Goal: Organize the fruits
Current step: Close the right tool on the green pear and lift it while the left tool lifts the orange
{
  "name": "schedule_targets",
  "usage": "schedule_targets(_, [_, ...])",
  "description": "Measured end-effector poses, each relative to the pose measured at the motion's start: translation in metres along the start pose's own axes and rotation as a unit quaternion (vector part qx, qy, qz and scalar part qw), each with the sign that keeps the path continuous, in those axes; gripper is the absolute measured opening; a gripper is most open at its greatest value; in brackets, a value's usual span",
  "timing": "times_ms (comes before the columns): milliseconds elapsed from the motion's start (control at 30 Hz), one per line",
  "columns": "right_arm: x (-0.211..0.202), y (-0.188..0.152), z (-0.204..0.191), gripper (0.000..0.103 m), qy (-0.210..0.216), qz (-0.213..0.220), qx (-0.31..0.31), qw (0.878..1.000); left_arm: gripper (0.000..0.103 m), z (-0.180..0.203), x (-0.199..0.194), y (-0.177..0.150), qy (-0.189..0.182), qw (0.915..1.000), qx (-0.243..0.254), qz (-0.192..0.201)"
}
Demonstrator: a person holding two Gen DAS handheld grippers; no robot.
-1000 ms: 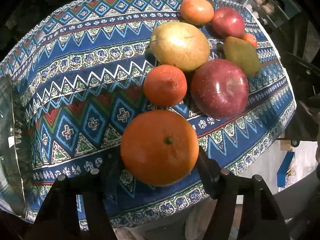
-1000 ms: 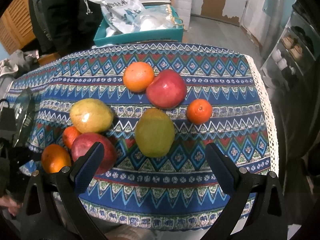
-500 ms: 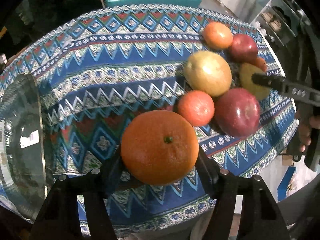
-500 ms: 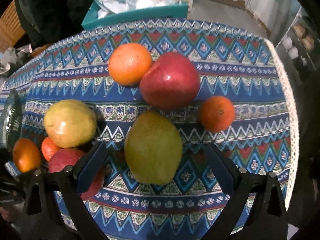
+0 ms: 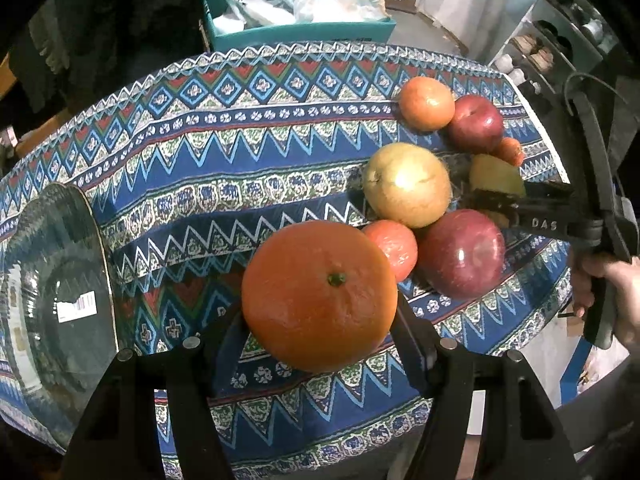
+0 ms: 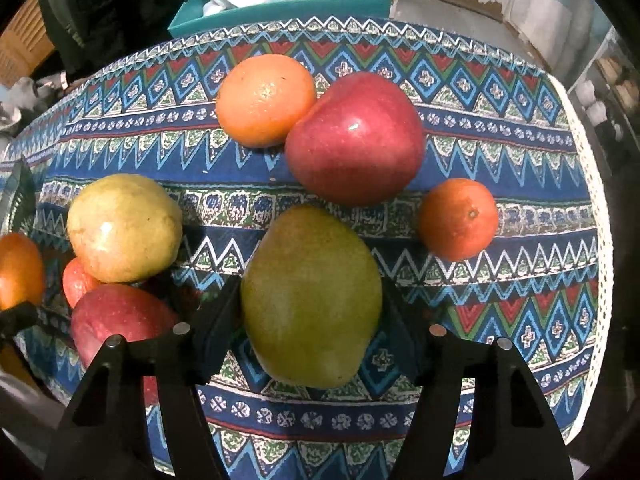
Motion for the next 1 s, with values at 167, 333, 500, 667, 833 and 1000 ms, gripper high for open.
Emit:
schedule_targets(167, [-0.016,-0.006,-0.005,0.067,-0.004,0.025,0.001,1.000,0.069,0.001,-0.008,-0.002,-0.006,1.0000,0.001,0.005])
schedule_targets(333, [-0.041,-0.007,-0.014,0.067,-0.007,0.048,-0.001,0.999,0.069,0.000,-0.022,-0.002,-0.003,0.9998,0.004,0.020])
schedule_targets(500, [-0.070,-0.006,-0.026,0.067,-0.001,0.079,-0.010,0.997,0.069,0.000,-0.041,-0.001,0.004,0.9992,0.004,0.040])
schedule_targets(667, [-0.100,-0.006,-0.045,0.067,0.008,0.109,-0.022,0.994,0.069,-0.002,-0.060,0.000,0.004,0.9981,0.003,0.061])
schedule_targets(833, [-0.125,-0.004,-0.068,0.067,0.014,0.132,-0.039,0.990,0.069,-0.006,-0.074,0.000,0.014,0.9965,0.005,0.082])
schedule_targets(1000, [-0.148,-0.003,-0.089,0.067,0.025,0.155,-0.054,0.986,0.069,-0.013,-0.091,-0.004,0.018,0.9947,0.002,0.101])
Point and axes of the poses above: each gripper's, at about its wrist camera, not at the fingertips, and x roughly the way its jaws point, z to its right, y to its top, the point moved 8 cm from there along x, roughly the way its jaws point, and after that the axes turned 15 degrees about -z, right-handed, at the moved point
